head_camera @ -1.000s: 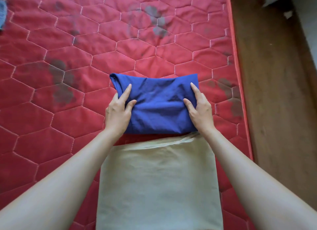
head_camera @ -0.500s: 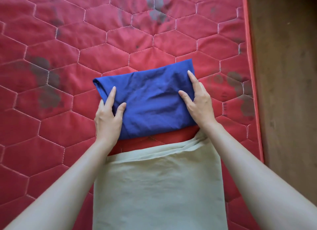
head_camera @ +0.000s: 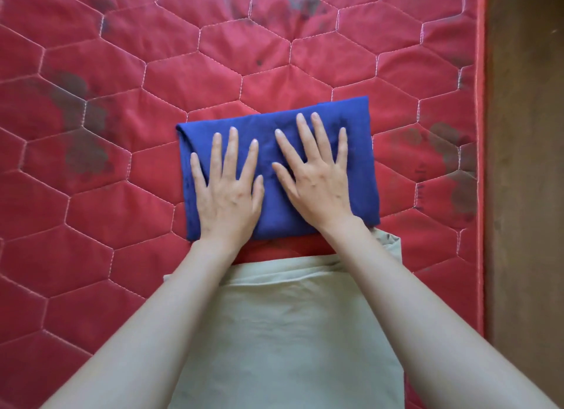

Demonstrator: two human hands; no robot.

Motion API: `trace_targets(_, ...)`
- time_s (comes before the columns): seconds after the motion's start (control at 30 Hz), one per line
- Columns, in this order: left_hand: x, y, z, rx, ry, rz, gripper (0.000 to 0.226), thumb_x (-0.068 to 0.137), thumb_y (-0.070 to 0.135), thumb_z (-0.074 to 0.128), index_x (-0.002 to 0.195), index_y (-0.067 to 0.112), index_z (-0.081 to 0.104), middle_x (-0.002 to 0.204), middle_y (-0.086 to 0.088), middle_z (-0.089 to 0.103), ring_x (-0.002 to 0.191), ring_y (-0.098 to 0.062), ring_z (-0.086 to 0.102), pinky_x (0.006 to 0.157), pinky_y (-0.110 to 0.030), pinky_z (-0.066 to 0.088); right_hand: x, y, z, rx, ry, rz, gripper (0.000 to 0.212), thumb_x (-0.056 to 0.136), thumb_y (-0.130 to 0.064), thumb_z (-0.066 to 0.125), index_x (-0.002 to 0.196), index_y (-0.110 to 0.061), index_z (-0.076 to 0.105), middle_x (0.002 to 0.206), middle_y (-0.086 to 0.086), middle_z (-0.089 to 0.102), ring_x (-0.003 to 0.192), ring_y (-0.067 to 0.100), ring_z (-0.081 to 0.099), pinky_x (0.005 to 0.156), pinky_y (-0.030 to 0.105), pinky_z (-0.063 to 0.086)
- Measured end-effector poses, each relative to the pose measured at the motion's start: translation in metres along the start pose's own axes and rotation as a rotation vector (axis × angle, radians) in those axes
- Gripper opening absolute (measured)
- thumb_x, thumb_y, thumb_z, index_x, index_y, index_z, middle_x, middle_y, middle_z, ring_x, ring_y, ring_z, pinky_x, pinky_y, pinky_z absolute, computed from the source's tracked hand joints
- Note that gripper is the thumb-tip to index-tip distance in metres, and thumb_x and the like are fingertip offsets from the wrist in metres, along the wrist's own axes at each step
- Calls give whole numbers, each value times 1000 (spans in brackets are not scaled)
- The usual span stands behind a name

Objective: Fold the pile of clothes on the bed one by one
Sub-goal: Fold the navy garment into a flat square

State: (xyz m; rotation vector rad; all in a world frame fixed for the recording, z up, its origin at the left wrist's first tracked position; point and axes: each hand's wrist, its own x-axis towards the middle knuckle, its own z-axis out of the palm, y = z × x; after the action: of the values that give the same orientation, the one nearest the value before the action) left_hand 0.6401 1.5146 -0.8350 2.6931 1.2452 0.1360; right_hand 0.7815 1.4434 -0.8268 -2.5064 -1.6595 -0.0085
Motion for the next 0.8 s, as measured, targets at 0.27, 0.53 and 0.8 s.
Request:
trace_targets(0.27,2,-18,17,-43,-62,-131,58,97,44,29,151,25,26,160,-8,15,148,-25,12,115,-56,6,-11,45,10,-18,-152,259,59,101,-49,22,154,-24,14,163,1,7,150,25,5,119,48,12)
trace_targets(0.53,15,-24,-43,22,-429,-119,57,102,44,25,154,24,12,162,-7,-5,148,-26,-10,116,-56,0,14,26,-62,12,-411,235,60,103,-43,29,154,-13,17,162,11,7,149,25,3,120,41,8)
trace_targets(0.8,-69,-73,-146,-122,230,-26,31,86,15,51,109,9,71,112,-11,67,110,-33,59,92,-45,44,-22,-100,-131,191,77,10,23,91,-16,59,105,-1,69,105,13,67,101,33,62,84,44,49)
